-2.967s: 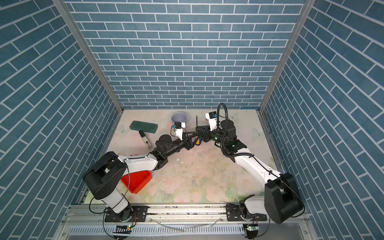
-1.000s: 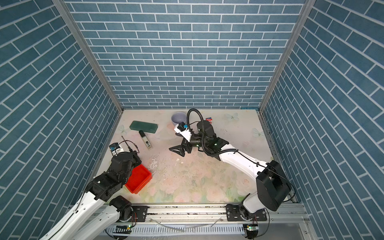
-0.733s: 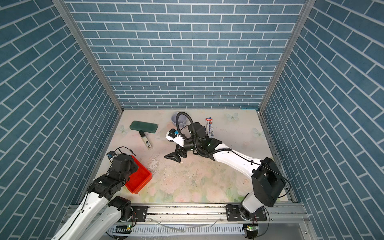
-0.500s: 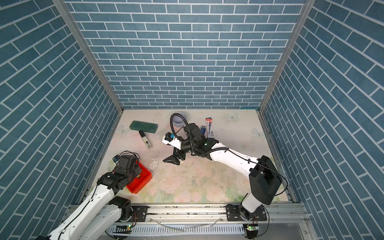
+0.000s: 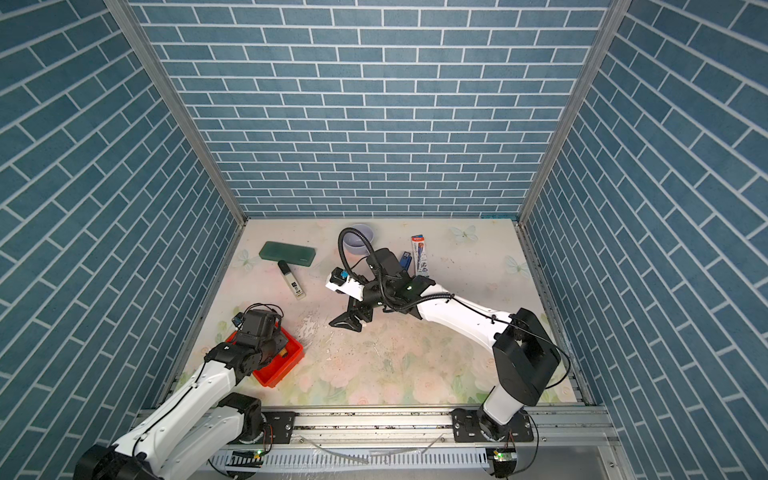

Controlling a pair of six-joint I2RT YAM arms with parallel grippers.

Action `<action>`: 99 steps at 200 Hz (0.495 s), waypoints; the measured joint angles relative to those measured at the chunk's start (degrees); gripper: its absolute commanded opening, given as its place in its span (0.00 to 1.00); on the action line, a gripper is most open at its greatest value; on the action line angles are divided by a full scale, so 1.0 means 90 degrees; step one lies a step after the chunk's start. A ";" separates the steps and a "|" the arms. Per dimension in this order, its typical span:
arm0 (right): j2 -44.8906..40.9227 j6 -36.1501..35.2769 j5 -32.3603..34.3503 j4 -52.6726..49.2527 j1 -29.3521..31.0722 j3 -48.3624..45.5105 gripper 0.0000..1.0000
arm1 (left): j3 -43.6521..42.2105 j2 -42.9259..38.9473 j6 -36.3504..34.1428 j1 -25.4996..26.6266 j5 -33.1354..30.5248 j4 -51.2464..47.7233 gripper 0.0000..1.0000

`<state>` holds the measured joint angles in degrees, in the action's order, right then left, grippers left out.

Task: Put the screwdriver in the bin
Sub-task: 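Move the screwdriver over the red bin with the left gripper while the right withdraws, then lower the screwdriver into the red bin and open the left gripper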

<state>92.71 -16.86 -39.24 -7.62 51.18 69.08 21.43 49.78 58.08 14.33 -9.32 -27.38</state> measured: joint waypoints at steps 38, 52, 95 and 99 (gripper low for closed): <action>0.0010 -0.0104 -0.0007 -0.0308 0.0024 0.0148 0.99 | 0.0044 0.0216 0.0002 -0.0012 -0.0002 -0.0022 0.31; 0.0010 -0.0126 -0.0005 -0.0333 0.0024 0.0185 0.99 | 0.0068 0.0202 -0.0012 -0.0015 0.0000 -0.0029 0.39; 0.0010 -0.0134 0.0056 -0.0420 0.0024 0.0187 0.99 | 0.0180 -0.0170 -0.0160 -0.0019 -0.0046 -0.0214 0.58; 0.0010 -0.0134 0.0058 -0.0425 0.0024 0.0187 0.99 | 0.0197 -0.0219 -0.0185 -0.0019 -0.0063 -0.0231 0.60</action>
<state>92.79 -18.06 -38.72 -11.44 51.40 70.76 23.20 47.81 56.42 14.15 -9.89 -29.45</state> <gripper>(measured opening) 0.991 0.556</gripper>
